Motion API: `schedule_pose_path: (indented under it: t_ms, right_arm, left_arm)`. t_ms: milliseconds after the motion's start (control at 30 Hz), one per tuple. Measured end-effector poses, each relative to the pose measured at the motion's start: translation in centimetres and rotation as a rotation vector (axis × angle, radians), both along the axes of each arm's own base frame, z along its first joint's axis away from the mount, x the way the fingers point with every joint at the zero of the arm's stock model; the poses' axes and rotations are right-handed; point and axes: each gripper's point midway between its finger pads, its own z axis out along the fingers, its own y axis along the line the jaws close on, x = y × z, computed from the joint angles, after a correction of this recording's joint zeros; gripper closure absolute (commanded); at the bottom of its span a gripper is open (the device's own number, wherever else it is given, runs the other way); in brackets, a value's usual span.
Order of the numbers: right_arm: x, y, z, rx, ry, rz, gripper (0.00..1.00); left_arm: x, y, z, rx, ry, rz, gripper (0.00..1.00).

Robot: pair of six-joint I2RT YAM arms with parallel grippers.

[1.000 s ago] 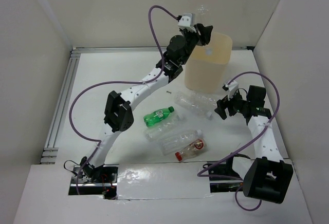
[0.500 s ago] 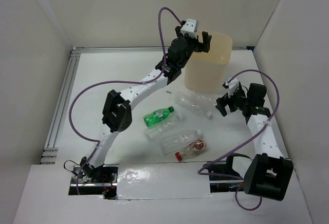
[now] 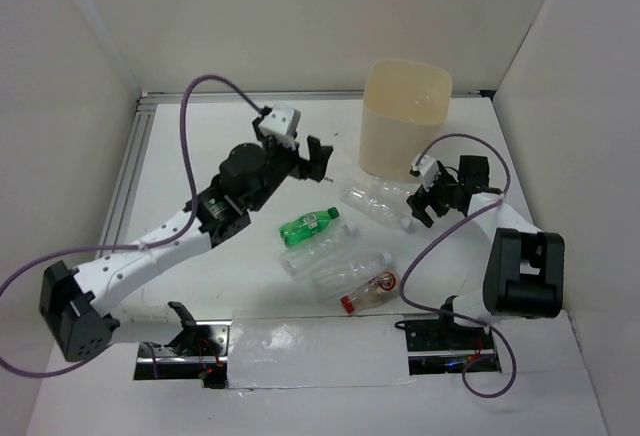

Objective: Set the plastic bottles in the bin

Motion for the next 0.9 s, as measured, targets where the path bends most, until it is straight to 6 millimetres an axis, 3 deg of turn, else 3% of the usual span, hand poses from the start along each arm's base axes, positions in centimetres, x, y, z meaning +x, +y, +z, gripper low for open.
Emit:
schedule_pose_path:
  t_ms: [67,200,267,333,367,467,600,700,767,900]
  right_arm:
    - [0.6,0.4,-0.3,-0.046,-0.003,0.02,0.03]
    - [2.4,1.5,-0.9,-0.131,-0.005,0.058,0.04]
    - [3.5,1.9,-1.5,-0.163,0.005,0.074,0.14]
    - [4.0,2.0,-2.4,-0.191,0.027,0.091,0.29]
    - [4.0,2.1,-2.8,-0.205,0.042,0.107,0.41]
    - [4.5,2.1,-2.2,-0.222,0.045,0.152,0.59]
    - [2.0,2.2,-1.8,-0.202,0.103,0.255,0.7]
    - [-0.8,2.3,0.7,-0.19,0.098,0.343,0.7]
    - [-2.4,2.8,3.9,-0.183,0.048,0.401,0.72]
    - [-3.6,4.4,11.9,-0.164,-0.124,0.48,0.74]
  left_arm:
    - [-1.5,1.4,-3.1,0.034,0.07,0.007,0.04]
    - [-4.3,4.1,-12.0,0.156,0.241,0.03,0.04]
    - [-5.5,5.2,-15.6,0.208,0.317,0.04,0.04]
    - [-6.4,5.8,-17.7,0.241,0.363,0.042,0.04]
    - [-6.7,6.0,-18.3,0.255,0.376,0.044,0.04]
    - [-6.9,6.0,-18.9,0.274,0.388,0.04,0.03]
    - [-6.8,5.8,-19.7,0.303,0.395,0.036,0.0]
    - [-6.5,5.2,-20.5,0.333,0.389,0.003,0.0]
    - [-6.4,4.8,-21.2,0.348,0.395,-0.028,0.0]
    - [-5.9,4.2,-23.5,0.404,0.429,-0.071,0.0]
